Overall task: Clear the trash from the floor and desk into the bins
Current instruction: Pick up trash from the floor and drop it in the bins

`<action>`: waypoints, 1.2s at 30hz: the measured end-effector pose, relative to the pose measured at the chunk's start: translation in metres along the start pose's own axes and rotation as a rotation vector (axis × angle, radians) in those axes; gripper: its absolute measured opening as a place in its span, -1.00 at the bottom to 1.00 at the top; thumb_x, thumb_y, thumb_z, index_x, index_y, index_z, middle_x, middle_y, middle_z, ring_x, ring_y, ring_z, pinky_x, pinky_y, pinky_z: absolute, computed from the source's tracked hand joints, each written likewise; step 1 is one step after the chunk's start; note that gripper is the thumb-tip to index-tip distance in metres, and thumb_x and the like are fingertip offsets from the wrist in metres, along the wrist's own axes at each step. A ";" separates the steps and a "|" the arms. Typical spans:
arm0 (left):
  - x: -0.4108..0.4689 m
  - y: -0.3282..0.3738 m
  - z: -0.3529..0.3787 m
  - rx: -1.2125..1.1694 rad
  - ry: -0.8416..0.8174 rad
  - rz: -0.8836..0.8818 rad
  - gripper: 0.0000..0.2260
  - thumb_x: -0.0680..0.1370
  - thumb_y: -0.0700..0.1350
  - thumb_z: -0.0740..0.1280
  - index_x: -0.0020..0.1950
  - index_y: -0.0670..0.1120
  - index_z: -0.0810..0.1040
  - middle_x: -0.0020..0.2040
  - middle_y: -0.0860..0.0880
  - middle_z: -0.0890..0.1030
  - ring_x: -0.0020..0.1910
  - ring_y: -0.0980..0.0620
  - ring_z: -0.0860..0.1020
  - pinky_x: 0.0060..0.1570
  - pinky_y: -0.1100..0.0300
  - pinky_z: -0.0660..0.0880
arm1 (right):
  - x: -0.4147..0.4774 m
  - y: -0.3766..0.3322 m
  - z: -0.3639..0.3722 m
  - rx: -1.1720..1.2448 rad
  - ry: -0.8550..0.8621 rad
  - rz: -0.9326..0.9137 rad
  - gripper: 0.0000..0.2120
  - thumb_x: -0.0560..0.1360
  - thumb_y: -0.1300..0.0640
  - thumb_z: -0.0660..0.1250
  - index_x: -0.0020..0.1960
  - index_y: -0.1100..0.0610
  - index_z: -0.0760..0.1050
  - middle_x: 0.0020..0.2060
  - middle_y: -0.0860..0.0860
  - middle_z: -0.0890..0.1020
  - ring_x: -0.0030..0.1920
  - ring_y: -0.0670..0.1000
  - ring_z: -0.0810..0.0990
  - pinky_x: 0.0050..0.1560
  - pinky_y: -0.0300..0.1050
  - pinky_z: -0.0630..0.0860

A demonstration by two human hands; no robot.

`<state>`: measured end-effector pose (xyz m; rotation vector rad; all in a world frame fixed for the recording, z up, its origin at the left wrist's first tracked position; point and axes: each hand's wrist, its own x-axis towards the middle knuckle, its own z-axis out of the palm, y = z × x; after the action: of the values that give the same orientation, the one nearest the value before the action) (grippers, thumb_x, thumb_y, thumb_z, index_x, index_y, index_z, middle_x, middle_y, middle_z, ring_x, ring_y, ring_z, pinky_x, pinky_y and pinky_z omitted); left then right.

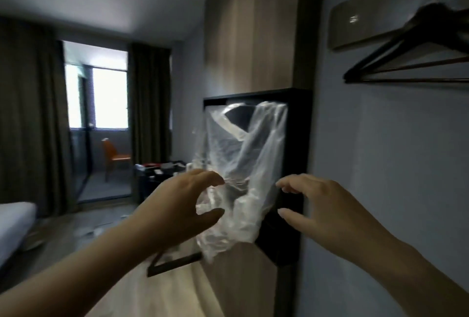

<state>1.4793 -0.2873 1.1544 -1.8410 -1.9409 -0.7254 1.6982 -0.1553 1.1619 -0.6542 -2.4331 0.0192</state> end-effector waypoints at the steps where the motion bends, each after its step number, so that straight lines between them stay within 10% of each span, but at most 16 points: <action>1: -0.016 -0.024 -0.014 0.034 0.006 -0.037 -0.57 0.41 0.17 0.36 0.26 0.18 0.46 0.17 0.22 0.51 0.10 0.22 0.52 0.10 0.29 0.48 | 0.017 -0.022 0.016 0.022 -0.007 -0.035 -0.60 0.44 -0.09 0.37 0.26 -0.12 0.46 0.10 -0.25 0.53 0.10 -0.23 0.51 0.11 -0.31 0.44; 14: -0.157 -0.241 -0.091 0.174 -0.012 -0.429 -0.59 0.46 0.18 0.35 0.29 0.18 0.41 0.19 0.22 0.47 0.13 0.26 0.45 0.12 0.36 0.44 | 0.160 -0.221 0.197 0.134 -0.185 -0.366 -0.59 0.46 -0.11 0.35 0.29 -0.13 0.43 0.16 -0.20 0.53 0.17 -0.18 0.48 0.11 -0.30 0.39; 36: -0.085 -0.576 -0.041 0.295 -0.008 -0.703 -0.61 0.46 0.11 0.40 0.26 0.11 0.48 0.17 0.19 0.53 0.11 0.23 0.47 -0.03 0.57 0.26 | 0.456 -0.289 0.460 0.248 -0.308 -0.564 -0.64 0.49 -0.14 0.29 0.26 -0.14 0.42 0.09 -0.25 0.50 0.10 -0.21 0.47 0.11 -0.26 0.45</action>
<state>0.9101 -0.3890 1.0716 -0.9764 -2.5542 -0.5673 0.9929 -0.1361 1.0911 0.1685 -2.7646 0.2019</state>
